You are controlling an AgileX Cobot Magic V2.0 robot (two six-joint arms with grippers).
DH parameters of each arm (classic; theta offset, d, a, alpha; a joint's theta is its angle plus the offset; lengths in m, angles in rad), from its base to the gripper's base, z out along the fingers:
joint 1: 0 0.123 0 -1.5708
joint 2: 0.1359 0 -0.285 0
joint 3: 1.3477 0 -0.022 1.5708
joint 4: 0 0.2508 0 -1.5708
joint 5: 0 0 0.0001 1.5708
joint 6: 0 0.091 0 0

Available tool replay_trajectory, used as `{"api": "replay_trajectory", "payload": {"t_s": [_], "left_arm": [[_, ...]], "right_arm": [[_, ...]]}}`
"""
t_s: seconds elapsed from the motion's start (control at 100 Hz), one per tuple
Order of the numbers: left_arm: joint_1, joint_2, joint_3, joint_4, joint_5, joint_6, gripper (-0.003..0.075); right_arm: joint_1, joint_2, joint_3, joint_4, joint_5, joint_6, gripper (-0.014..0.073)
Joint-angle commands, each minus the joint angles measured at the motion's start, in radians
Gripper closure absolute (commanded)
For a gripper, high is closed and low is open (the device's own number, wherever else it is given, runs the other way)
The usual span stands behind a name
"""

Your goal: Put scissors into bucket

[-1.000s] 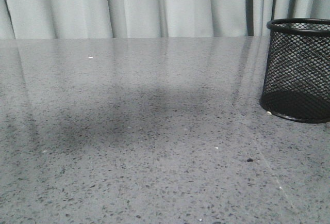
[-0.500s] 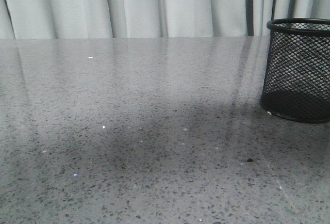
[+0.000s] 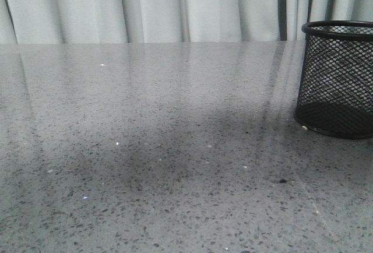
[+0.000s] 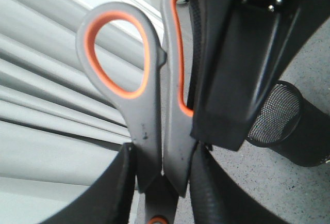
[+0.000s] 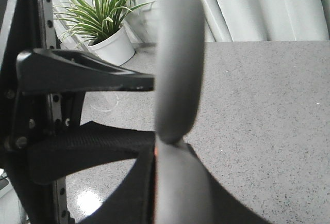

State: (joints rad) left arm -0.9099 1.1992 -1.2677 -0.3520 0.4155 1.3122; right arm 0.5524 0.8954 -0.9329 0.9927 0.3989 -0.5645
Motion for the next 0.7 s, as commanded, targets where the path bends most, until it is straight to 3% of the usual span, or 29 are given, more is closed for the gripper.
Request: {"api": "replay_trajectory", "payload": {"t_s": [0.0,0.04,0.16,0.21,0.27,0.34,0.42,0.63,0.69], "left_arm": [[-0.013,-0.042,-0.032,-0.062,-0.005,-0.042,0.0601],[-0.013,-0.046,-0.032,-0.062,-0.005,-0.067,0.0541],[-0.013,-0.074,-0.032,-0.062,-0.01,-0.101,0.0251],[-0.013,-0.09,-0.032,-0.062,-0.008,-0.103,0.0194],[-0.013,-0.109,-0.032,-0.062,-0.008,-0.119,0.0192],[-0.013,-0.136,-0.032,-0.064,-0.008,-0.124,0.0226],[-0.013,-0.185,-0.032,-0.066,0.009,-0.167,0.0323],[-0.013,-0.344,-0.027,-0.032,0.096,-0.305,0.0731],[-0.013,-0.386,-0.013,-0.005,0.103,-0.336,0.074]], "right_arm": [[-0.013,0.0,-0.041,0.0,-0.139,-0.032,0.0662],[-0.017,0.0,-0.041,-0.002,-0.139,-0.032,0.0662],[-0.037,0.0,-0.041,-0.004,-0.139,-0.032,0.0662],[-0.048,0.0,-0.041,-0.004,-0.139,-0.032,0.0662],[-0.065,0.0,-0.041,-0.004,-0.145,-0.032,0.0662],[-0.084,0.0,-0.041,-0.006,-0.142,-0.032,0.0662],[-0.116,-0.007,-0.05,-0.039,-0.098,-0.032,0.0662],[-0.295,-0.013,-0.187,-0.221,0.294,0.013,0.0656],[-0.354,-0.009,-0.253,-0.307,0.421,0.068,0.0656]]}}
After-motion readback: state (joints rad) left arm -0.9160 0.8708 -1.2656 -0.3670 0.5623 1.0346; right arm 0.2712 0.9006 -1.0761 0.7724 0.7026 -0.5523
